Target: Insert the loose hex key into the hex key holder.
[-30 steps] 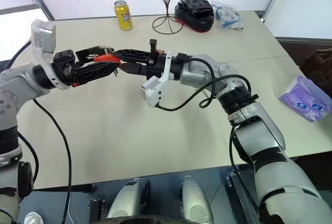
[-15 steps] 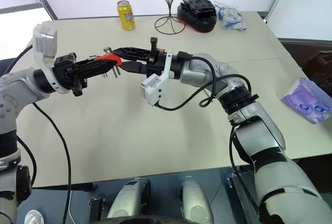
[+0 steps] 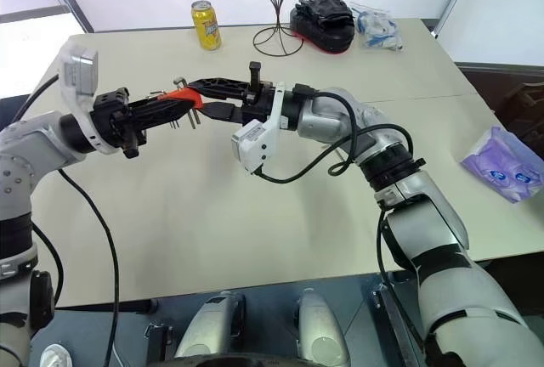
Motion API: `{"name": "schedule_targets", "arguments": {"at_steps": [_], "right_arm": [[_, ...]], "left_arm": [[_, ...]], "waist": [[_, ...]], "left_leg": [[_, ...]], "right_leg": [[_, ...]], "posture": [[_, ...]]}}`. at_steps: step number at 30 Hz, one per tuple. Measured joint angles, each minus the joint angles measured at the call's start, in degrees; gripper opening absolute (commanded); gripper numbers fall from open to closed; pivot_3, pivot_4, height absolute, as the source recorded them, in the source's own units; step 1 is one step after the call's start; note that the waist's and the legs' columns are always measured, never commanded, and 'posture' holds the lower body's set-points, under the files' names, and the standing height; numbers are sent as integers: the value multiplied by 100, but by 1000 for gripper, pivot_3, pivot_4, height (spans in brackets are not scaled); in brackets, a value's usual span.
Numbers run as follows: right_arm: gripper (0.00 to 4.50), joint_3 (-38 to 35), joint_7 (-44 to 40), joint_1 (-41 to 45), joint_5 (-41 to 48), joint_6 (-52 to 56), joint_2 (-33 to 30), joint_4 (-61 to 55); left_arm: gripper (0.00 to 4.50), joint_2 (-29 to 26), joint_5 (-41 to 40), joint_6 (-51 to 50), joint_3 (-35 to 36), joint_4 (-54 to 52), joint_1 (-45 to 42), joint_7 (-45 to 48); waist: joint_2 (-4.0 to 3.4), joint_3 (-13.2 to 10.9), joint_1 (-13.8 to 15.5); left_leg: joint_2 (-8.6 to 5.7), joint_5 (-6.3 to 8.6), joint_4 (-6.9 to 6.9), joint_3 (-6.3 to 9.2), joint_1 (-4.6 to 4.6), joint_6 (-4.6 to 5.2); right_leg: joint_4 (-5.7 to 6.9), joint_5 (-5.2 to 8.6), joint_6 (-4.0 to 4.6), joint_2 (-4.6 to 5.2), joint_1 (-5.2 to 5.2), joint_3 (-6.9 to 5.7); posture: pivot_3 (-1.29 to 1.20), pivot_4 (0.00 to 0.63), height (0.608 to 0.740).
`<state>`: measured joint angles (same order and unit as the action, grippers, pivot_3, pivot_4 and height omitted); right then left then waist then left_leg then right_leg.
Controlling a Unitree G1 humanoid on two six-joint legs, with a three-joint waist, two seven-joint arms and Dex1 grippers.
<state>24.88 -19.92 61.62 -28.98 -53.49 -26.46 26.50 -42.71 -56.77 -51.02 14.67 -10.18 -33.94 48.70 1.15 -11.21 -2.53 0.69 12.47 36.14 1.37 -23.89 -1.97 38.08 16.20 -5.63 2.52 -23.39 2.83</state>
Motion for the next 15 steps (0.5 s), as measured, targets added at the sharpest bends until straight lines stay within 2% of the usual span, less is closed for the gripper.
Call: {"name": "schedule_targets", "arguments": {"at_steps": [3,11,14,15], "right_arm": [[4443,1,-102,-80,-6,37,0,-43],[4443,-94,-695,-321,259,663,-226,-279],[4443,-286,-1450,-584,911,1808,-282,-369],[4443,-429,-1890,-738,1356,2732,-268,-521]], "left_arm": [[0,13,-1,0,0,-2,0,-21],[0,27,1,15,-1,-40,54,-36],[0,29,0,35,0,-152,57,-46],[0,30,2,43,0,-190,68,-50]], "waist": [[0,0,0],[0,0,13],[1,0,15],[0,0,18]], "left_leg": [[0,0,0,-1,0,0],[-1,0,3,1,0,0],[0,0,4,3,0,0],[1,0,4,4,0,1]], "right_leg": [[0,0,0,0,0,0],[0,0,0,2,3,-1],[0,0,0,2,7,-3],[0,0,0,2,8,-3]], "posture": [[0,150,740],[0,150,740],[0,150,740],[0,150,740]]}}
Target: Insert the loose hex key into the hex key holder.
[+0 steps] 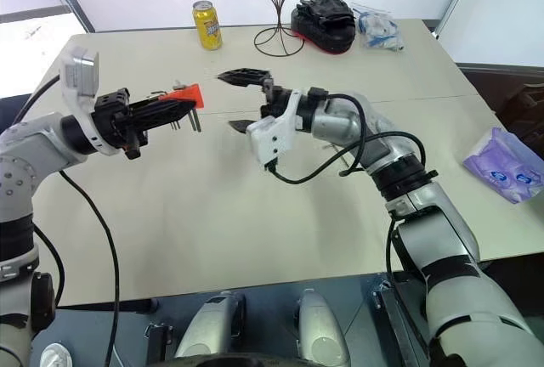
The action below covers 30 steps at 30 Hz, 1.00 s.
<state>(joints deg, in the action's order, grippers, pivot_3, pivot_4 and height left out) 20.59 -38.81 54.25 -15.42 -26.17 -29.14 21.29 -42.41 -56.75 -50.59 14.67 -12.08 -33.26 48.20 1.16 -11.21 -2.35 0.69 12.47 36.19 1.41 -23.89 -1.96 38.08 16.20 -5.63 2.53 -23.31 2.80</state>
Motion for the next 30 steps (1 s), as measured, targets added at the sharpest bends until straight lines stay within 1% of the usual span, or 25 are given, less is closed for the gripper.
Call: {"name": "schedule_targets", "arguments": {"at_steps": [3,5,8,11,16,19,24,30], "right_arm": [[4443,-577,-947,-243,1138,2914,-20,-265],[4443,-821,-1175,-229,1531,4341,-56,-565],[4443,-1011,-1299,-157,1934,6169,-75,-1019],[4443,-952,-1172,-89,2007,7366,-101,-1309],[4443,-619,-889,-89,1847,8173,-183,-1466],[4443,-506,-667,-75,1740,8524,-184,-1174],[4443,-258,-359,-61,1400,8568,-272,-256],[4443,-180,-251,176,1293,8527,-280,254]], "left_arm": [[0,2,2,24,6,-96,136,-30],[0,23,10,29,3,-124,187,-50],[0,26,12,72,2,-186,190,-72],[0,27,12,89,2,-209,204,-92],[0,27,12,97,1,-273,300,-103],[0,27,11,97,0,-280,330,-119],[0,26,4,96,2,-406,371,-209],[0,24,-3,95,4,-500,436,-244]], "waist": [[-1,-1,7],[-2,-1,-1],[-2,-1,-17],[-2,-1,-7],[-2,-1,4],[-2,-1,7],[-2,-1,-3],[-2,0,-15]], "left_leg": [[0,0,1,1,-1,1],[2,0,-1,2,-1,1],[3,1,-5,1,0,2],[1,1,-4,-1,-2,2],[-3,1,-2,-4,-6,2],[-4,1,0,-4,-8,2],[-9,1,-3,-9,-13,2],[-9,1,-2,-8,-14,2]], "right_leg": [[1,0,0,1,0,-1],[1,0,1,-1,-4,-1],[1,1,1,-4,-7,-1],[0,1,1,-3,-9,-1],[-2,1,1,-1,-11,0],[-2,1,1,-2,-11,-1],[-4,0,1,-3,-17,0],[-4,0,0,-9,-18,0]], "posture": [[0,150,740],[0,150,740],[0,150,740],[0,150,740],[0,150,740],[0,150,740],[0,150,740],[0,150,740]]}}
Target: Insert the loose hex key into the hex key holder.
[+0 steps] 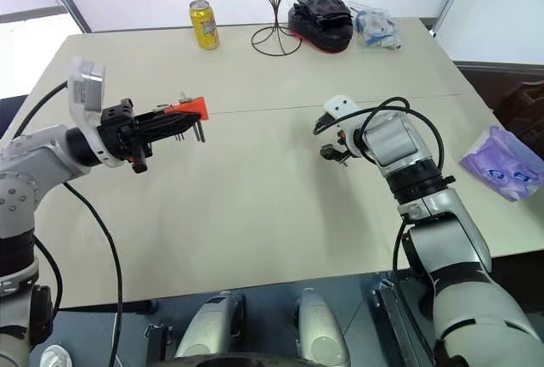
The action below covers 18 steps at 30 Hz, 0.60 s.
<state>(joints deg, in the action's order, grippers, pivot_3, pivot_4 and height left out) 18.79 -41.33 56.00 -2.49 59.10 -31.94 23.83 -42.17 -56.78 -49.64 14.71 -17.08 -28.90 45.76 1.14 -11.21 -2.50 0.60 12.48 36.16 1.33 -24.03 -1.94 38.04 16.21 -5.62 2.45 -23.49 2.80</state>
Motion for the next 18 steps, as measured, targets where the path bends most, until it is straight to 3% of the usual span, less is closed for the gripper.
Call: {"name": "schedule_targets", "arguments": {"at_steps": [4,5,7,14,18], "right_arm": [[4443,-56,65,146,-1,25,75,314],[4217,-90,73,165,-1,29,97,369],[3693,-124,78,210,6,28,152,482],[63,-122,63,286,22,37,302,625],[63,-142,72,289,30,28,305,604]], "left_arm": [[0,0,1,0,1,-9,12,-17],[0,0,1,0,1,-9,12,-18],[0,-1,2,1,1,-9,12,-18],[0,-34,5,2,1,-9,12,-16],[0,-40,5,5,2,-9,17,-14]], "waist": [[1,1,5],[1,1,6],[1,1,2],[1,1,13],[3,2,9]], "left_leg": [[-1,0,4,0,0,0],[-1,0,4,0,0,0],[-1,0,4,0,1,0],[-1,0,5,0,0,0],[-1,0,4,0,0,0]], "right_leg": [[0,0,0,1,3,0],[0,0,0,0,4,0],[0,0,0,0,4,0],[0,0,-1,1,4,0],[0,0,-1,0,4,-1]], "posture": [[0,150,740],[0,150,740],[0,150,740],[0,150,740],[0,150,740]]}}
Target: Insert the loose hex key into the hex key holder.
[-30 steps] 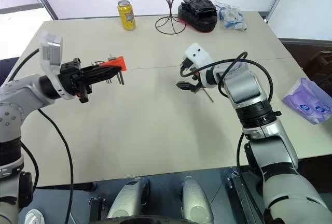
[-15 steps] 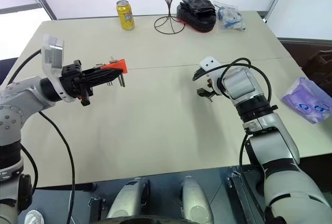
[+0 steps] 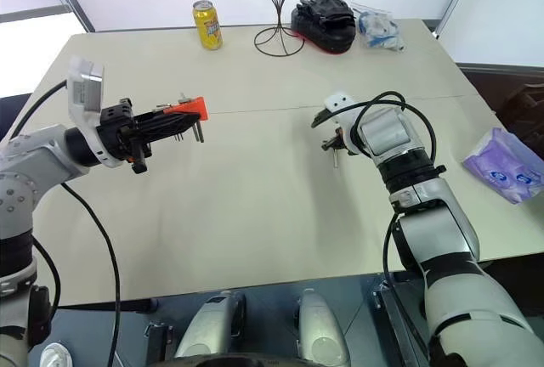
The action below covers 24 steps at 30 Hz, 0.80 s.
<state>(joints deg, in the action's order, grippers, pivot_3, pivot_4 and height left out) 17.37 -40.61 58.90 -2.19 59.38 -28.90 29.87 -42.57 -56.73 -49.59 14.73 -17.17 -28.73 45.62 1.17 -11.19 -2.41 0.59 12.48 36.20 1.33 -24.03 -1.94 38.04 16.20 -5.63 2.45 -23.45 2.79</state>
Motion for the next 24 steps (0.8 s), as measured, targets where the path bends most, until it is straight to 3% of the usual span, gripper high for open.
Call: {"name": "schedule_targets", "arguments": {"at_steps": [6,12,16,19,24], "right_arm": [[63,-570,425,-472,135,-557,169,-532],[63,-1464,1252,-1189,481,-3280,979,-1765],[63,-1425,1649,-1308,351,-5291,1374,-2577],[63,-1230,1711,-1375,339,-5842,1681,-2765],[63,-936,1426,-1380,318,-6253,1669,-2822]], "left_arm": [[0,2,5,7,-4,24,-6,18],[0,61,48,19,-48,119,-89,17],[0,106,52,27,-52,173,-182,-9],[0,129,90,30,-59,251,-293,-14],[0,131,215,58,-174,260,-341,46]], "waist": [[-1,-1,-9],[-3,-2,-27],[-1,-1,-1],[0,0,2],[-1,-1,5]], "left_leg": [[1,0,-4,0,0,0],[10,0,-6,1,-11,-1],[12,0,-7,5,-16,-1],[11,0,0,7,-16,-2],[10,-1,-1,9,-16,-3]], "right_leg": [[-1,0,0,-2,-3,1],[5,0,-2,-8,-20,6],[2,0,-2,-3,-20,3],[4,-1,-2,1,-17,3],[4,-1,-2,2,-16,1]], "posture": [[0,150,740],[0,150,740],[0,150,740],[0,150,740],[0,150,740]]}}
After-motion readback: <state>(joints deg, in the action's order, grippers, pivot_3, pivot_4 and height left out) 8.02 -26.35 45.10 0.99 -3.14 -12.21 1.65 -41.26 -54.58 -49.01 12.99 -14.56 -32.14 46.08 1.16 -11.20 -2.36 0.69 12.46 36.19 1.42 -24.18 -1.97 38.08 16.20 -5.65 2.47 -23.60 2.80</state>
